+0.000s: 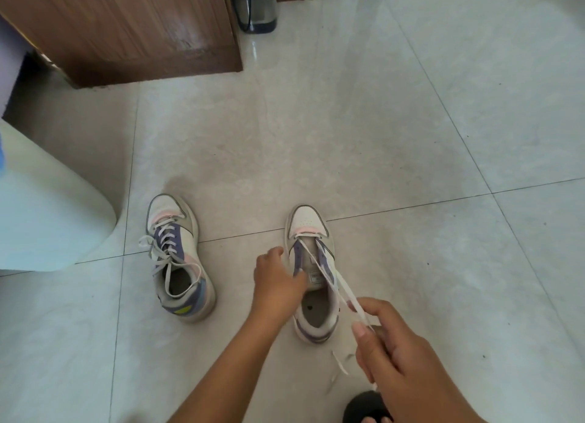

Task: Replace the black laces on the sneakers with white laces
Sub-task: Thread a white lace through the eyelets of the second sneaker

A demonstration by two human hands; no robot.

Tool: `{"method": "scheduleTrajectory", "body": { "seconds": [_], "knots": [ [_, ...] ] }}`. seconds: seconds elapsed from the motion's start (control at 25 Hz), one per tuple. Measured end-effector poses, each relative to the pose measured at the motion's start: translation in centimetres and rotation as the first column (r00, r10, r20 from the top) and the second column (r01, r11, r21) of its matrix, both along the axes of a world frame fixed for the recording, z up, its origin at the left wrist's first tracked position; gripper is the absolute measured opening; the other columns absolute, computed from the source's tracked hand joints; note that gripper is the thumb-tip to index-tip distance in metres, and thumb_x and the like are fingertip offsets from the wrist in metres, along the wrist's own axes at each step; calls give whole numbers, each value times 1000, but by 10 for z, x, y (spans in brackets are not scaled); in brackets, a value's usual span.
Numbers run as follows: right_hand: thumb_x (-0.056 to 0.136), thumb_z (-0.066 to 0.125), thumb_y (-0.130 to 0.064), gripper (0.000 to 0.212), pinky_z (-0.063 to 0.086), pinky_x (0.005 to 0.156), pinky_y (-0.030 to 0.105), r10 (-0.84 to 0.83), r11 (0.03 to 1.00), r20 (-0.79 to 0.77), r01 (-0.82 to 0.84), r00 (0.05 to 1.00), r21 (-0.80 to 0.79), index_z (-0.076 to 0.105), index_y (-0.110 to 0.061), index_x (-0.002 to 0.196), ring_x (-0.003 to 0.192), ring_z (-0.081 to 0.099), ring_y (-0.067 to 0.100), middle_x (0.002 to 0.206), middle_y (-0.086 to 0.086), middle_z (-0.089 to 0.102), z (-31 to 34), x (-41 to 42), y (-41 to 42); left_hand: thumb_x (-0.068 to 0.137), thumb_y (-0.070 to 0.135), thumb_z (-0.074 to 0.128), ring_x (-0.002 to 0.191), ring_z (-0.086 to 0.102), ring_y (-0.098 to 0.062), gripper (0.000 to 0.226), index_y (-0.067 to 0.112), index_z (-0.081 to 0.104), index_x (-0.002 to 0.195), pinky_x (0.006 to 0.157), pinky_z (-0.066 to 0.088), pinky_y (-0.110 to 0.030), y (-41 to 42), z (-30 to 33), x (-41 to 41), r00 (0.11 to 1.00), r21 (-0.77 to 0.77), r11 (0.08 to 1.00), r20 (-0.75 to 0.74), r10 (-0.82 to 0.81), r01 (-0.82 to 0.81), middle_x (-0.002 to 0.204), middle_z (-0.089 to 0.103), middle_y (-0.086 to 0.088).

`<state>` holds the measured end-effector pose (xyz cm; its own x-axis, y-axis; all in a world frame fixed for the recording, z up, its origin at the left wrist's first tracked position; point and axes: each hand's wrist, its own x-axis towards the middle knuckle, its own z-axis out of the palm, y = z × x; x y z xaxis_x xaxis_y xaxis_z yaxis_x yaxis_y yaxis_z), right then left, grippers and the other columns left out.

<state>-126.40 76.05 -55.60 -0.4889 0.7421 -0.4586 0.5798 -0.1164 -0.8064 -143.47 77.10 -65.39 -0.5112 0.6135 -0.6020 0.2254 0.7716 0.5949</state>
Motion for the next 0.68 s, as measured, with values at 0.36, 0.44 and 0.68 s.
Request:
{"method": "scheduleTrajectory", "body": {
  "seconds": [0.36,0.44,0.68],
  "knots": [
    [96,44,-40,21,50,74,17,210,974,-144,-195,967,112,61,-30,92,83,60,3,88,-9,64,-39,6,9,93,4,49,45,52,-19,16,3,48,110,50,53,-29,-1,57,14,767,-39,970,605,213,-239,67,57,-12],
    [98,45,-25,22,53,80,33,-220,942,-153,169,963,-291,65,-19,89,86,67,19,87,4,70,-56,0,32,96,9,48,43,51,-17,10,6,56,90,49,52,-29,-9,64,14,863,18,994,499,81,-103,64,59,-9],
    [100,40,-31,36,56,64,34,-411,438,-95,106,907,-893,64,-5,98,73,69,25,84,13,69,-71,-44,65,97,28,48,66,67,-18,26,17,60,77,70,57,-33,-20,80,12,942,72,941,19,-334,332,79,70,-7]
  ]
}}
